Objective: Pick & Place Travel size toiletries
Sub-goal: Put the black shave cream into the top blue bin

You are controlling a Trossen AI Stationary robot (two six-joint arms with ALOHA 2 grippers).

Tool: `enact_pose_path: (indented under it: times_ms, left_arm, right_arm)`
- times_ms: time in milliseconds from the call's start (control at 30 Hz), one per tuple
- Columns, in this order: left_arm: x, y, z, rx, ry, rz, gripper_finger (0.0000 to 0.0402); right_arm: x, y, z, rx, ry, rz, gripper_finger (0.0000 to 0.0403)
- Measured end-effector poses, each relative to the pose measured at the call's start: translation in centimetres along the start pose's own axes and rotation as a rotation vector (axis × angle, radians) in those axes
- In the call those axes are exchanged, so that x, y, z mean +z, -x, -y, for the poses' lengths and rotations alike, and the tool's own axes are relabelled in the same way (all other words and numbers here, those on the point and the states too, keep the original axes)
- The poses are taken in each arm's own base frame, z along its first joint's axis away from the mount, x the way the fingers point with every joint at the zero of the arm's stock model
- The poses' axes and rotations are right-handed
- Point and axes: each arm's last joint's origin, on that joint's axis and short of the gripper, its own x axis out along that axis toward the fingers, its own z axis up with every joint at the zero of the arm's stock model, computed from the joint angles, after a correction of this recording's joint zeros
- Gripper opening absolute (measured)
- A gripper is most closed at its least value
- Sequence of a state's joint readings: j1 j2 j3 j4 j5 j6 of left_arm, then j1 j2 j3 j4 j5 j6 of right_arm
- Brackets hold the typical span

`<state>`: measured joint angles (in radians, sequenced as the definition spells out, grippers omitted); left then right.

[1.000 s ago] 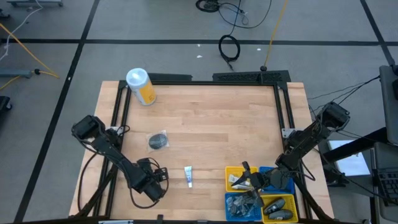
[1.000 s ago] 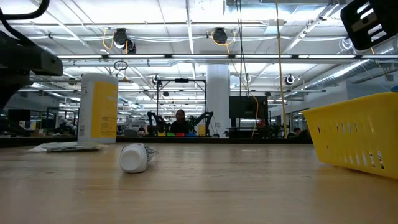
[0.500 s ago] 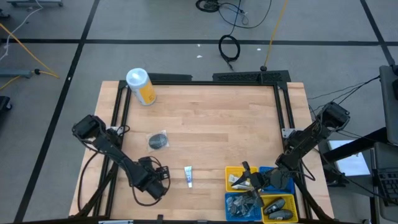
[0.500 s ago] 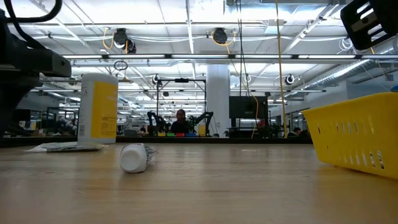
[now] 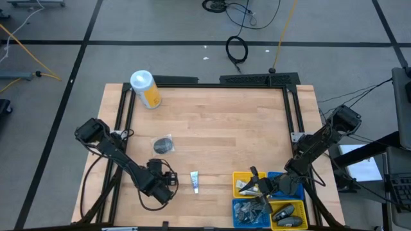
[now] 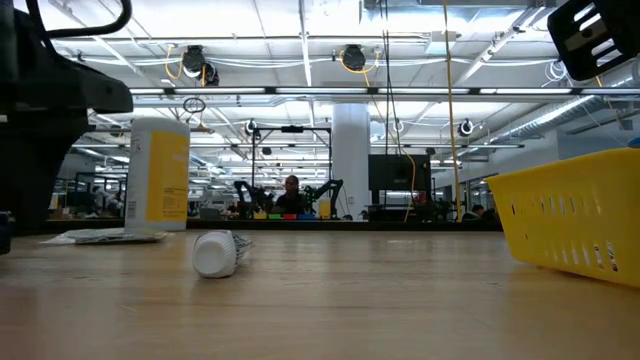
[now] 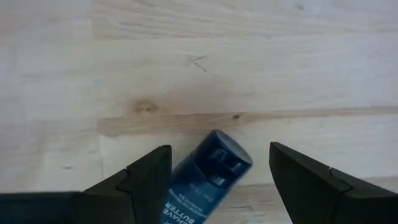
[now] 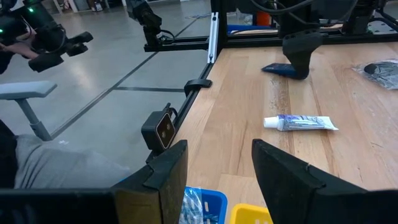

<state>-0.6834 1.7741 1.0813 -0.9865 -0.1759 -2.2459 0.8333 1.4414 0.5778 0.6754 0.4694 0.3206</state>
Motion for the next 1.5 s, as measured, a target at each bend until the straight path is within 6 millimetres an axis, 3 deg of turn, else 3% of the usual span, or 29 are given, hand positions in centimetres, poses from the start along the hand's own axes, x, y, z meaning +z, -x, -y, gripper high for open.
enact_pose_path:
  times_ms: [200,633,1000,1167,1400,1500]
  left_arm:
    - [0.0,0.0,0.0,-0.003,-0.149,-0.003,0.0266]
    - [-0.6,0.1,0.5,-0.065,-0.65,-0.036,0.0266]
    - [-1.5,-0.7,-0.2,-0.009,-0.806,-0.045,0.0263]
    - [-2.3,-2.2,0.0,0.045,-0.874,-0.093,0.0201]
    - [-2.3,-2.1,0.3,0.013,-0.908,-0.125,0.0032]
    - [-1.9,-1.5,0.3,-0.002,-0.896,-0.138,0.0019]
  right_arm:
    - [0.0,0.0,0.0,0.0,0.0,0.0,0.0171]
    - [0.0,0.0,0.0,0.0,0.0,0.0,0.0171]
    - [0.0,0.0,0.0,-0.001,0.0,0.0,0.0171]
    - [0.0,0.0,0.0,-0.001,0.0,0.0,0.0171]
    - [0.0,0.0,0.0,-0.002,0.0,0.001,0.0171]
    - [0.0,0.0,0.1,-0.003,0.0,0.001,0.0171]
